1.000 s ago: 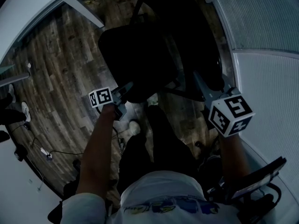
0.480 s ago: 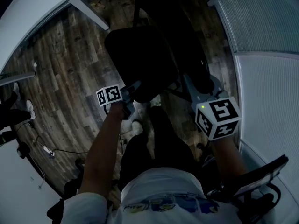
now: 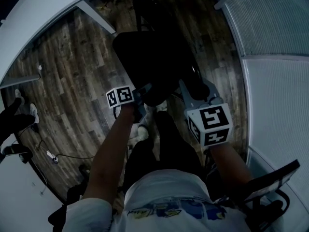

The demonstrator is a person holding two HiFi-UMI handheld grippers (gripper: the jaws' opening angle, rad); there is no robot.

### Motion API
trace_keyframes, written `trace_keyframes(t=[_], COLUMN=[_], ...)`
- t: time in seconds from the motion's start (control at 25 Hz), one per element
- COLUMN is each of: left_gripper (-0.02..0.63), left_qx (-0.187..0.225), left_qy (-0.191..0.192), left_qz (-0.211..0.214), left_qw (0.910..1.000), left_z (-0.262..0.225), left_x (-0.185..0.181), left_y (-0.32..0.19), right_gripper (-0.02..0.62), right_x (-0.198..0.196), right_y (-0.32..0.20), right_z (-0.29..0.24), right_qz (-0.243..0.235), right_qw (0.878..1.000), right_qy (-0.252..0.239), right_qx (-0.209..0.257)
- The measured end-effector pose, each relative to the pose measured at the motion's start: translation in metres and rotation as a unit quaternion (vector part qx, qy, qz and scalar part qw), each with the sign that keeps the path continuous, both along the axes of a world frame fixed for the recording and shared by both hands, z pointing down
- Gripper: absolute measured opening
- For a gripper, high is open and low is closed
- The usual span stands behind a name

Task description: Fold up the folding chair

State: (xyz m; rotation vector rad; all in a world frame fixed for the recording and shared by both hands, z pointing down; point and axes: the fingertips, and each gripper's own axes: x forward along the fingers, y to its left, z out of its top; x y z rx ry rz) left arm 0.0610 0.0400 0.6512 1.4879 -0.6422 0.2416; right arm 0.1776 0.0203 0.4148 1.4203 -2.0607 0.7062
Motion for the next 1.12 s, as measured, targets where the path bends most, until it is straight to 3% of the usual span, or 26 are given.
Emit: trace_keyframes(t=[0.64, 1.12], left_gripper=[0.141, 0.132], left_qx=[-0.003, -0.012], left_qy=[-0.006, -0.014], left_qz=[-0.001, 0.01], left_qw=[1.0, 0.9998], left_z=[-0.034, -0.048], left_x=[0.049, 0.077], left_y=[-0.013, -0.019], right_gripper=[0.072, 0.078], right_x=[-0.02, -0.025], right_y=[0.003, 0.005], right_z=[-0.014, -0.02], right_qz=[-0.024, -0.017], right_qw=[0.999, 0.999], right_qy=[0.037, 0.034], right_qx=[0.015, 0.017])
